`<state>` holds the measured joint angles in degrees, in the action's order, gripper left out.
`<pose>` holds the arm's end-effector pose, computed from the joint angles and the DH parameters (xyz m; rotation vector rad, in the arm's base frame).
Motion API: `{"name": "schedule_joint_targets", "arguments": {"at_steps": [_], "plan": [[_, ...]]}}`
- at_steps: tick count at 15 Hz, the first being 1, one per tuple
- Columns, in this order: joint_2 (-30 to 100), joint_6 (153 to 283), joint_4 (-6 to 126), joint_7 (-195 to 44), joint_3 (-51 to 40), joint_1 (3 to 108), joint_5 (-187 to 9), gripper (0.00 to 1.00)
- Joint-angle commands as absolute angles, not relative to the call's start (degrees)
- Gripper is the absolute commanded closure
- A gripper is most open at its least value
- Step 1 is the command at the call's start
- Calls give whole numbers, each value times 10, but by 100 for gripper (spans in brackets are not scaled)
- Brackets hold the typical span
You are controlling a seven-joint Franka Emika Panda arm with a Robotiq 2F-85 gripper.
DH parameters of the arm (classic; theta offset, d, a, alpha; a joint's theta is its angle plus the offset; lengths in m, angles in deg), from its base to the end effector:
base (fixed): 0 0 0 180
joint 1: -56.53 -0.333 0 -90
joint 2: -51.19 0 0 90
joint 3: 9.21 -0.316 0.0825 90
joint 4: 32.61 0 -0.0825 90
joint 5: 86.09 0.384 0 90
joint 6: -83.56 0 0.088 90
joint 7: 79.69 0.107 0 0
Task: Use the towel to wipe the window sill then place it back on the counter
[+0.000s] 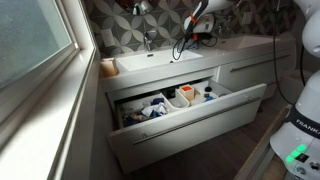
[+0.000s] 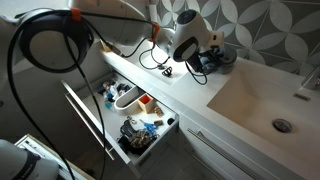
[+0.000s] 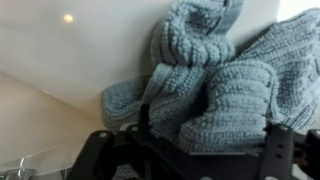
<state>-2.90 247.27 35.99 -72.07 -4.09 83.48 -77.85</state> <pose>0.6951 -0.4131 0.2923 2.6366 -1.0403 1.0519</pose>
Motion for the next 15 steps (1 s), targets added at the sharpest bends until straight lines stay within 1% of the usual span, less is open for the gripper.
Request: {"name": "schedule_joint_targets", "arguments": {"at_steps": [1, 3, 5, 6, 8, 9, 11, 13, 15], "plan": [[-71, 2465, 294, -765, -81, 858, -753, 41], [-74, 2454, 282, -771, -91, 865, -746, 56], [-72, 2443, 277, -767, -94, 868, -740, 68], [-64, 2436, 285, -746, -92, 868, -750, 75], [-46, 2414, 298, -732, -89, 868, -747, 87], [-34, 2409, 307, -726, -90, 869, -744, 88], [-2, 2400, 330, -718, -102, 876, -733, 95], [42, 2411, 366, -731, -131, 892, -708, 93], [87, 2424, 401, -747, -164, 912, -680, 93]]}}
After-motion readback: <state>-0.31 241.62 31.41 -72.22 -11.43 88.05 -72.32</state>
